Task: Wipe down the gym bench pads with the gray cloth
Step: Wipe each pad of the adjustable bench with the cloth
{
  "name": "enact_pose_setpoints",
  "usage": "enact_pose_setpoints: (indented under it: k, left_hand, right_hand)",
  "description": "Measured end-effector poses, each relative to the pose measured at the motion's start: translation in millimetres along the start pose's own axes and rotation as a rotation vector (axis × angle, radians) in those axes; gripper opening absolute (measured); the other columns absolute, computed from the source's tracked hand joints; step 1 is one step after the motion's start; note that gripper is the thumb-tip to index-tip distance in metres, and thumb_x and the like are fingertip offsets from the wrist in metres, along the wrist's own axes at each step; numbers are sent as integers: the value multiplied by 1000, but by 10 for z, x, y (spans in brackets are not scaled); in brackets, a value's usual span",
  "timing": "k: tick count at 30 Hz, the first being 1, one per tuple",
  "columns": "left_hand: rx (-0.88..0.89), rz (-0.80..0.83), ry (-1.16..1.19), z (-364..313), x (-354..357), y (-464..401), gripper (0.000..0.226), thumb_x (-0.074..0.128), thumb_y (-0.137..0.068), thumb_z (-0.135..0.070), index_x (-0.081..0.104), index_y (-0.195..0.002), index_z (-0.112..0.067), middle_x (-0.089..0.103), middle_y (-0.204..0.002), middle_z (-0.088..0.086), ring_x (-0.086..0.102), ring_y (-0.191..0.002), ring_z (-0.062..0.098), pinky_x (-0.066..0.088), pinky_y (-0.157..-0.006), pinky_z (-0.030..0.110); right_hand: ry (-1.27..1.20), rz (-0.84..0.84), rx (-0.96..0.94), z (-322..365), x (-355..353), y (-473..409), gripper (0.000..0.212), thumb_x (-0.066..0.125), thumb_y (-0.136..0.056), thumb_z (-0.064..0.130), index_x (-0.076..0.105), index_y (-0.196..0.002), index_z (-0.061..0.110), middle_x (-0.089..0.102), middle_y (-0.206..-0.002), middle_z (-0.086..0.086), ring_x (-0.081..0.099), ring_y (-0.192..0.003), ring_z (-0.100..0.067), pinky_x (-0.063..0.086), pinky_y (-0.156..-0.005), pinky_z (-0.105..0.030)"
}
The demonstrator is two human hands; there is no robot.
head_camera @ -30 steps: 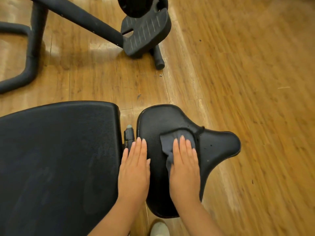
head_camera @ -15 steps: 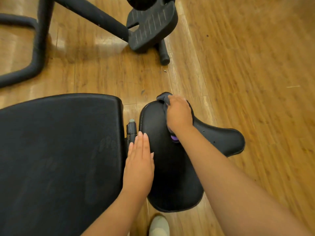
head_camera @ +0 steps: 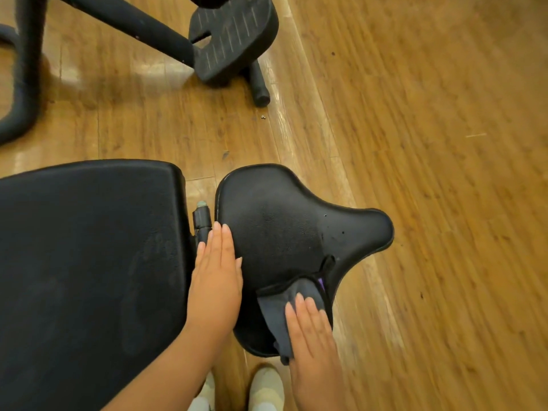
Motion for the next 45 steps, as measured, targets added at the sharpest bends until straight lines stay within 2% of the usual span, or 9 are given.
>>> enact_pose_setpoints:
  k: [8, 13, 15, 17, 19, 28, 32, 40, 45]
  left_hand:
    - [19, -11, -63, 35, -6, 4, 58, 52, -86, -20, 39, -136, 7, 46, -138, 24, 48, -125, 33, 34, -102, 44]
    - [1, -35, -51, -21, -42, 5, 65, 70, -75, -15, 45, -131, 7, 51, -133, 25, 54, -118, 36, 43, -93, 48]
    - [-4, -24, -50, -14, -40, 2, 66, 71, -73, -15, 46, -130, 7, 52, -131, 25, 55, -116, 36, 40, -93, 48]
    - [2, -8, -52, 0, -22, -5, 65, 67, -76, -16, 44, -132, 7, 50, -133, 24, 53, -120, 35, 36, -97, 47]
    - [-4, 7, -50, 13, -1, -9, 63, 61, -80, -18, 41, -134, 6, 48, -136, 23, 50, -123, 33, 33, -101, 46]
    - [-18, -2, -28, -12, 3, 25, 59, 56, -84, -17, 39, -136, 6, 46, -138, 24, 48, -125, 34, 32, -102, 45]
    - [0, 27, -50, 0, 8, 16, 60, 57, -85, -15, 36, -137, 8, 43, -139, 25, 45, -127, 34, 32, -105, 45]
    - [-1, 43, -45, -10, -42, 18, 56, 49, -89, -15, 35, -138, 9, 40, -141, 27, 43, -129, 36, 27, -106, 45]
    - [-21, 47, 22, -24, -54, 41, 55, 44, -92, -16, 31, -140, 7, 35, -145, 25, 35, -133, 33, 24, -106, 43]
  right_hand:
    - [15, -161, 346, -157, -225, -864, 60, 28, -89, 9, 16, -148, 12, 9, -157, -2, 3, -145, -19, 2, -117, -37]
    - [198, -123, 326, -291, -354, -1678, 49, 34, -90, 11, 40, -138, 1, 42, -143, -15, 34, -136, -27, 17, -115, -35]
    - [149, -49, 363, -279, -407, -2010, 38, 36, -92, 10, 52, -126, 3, 60, -122, -15, 53, -116, -32, 37, -95, -36]
    - [9, 7, 435, -289, -491, -2298, 31, 33, -95, 13, 53, -118, 11, 61, -93, -10, 56, -85, -30, 36, -68, -34]
    - [-86, 129, 478, -333, -535, -2515, 31, 32, -95, 10, 52, -120, 12, 58, -89, -10, 53, -77, -29, 36, -63, -33]
    - [24, 118, 223, -487, -575, -2144, 29, 33, -94, 15, 56, -108, 2, 62, -98, -13, 59, -89, -29, 42, -71, -35]
    - [149, -30, 25, -457, -559, -1496, 54, 32, -85, 19, 47, -132, -3, 50, -135, -20, 45, -127, -33, 24, -108, -38]
    - [60, 1, 187, -11, -117, -385, 68, 48, -74, 12, 34, -140, 9, 39, -146, -11, -2, -144, -17, 8, -114, -35]
    - [7, 6, 346, 131, 61, -165, 99, 81, -51, 17, 33, -137, 7, 27, -147, -11, -7, -144, -17, 8, -111, -35]
Point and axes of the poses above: each hand's wrist, its own y-axis away from the middle knuckle, its own x-axis out of the palm, z = x × y, the point moved 2 cm from there along -y, towards the middle knuckle
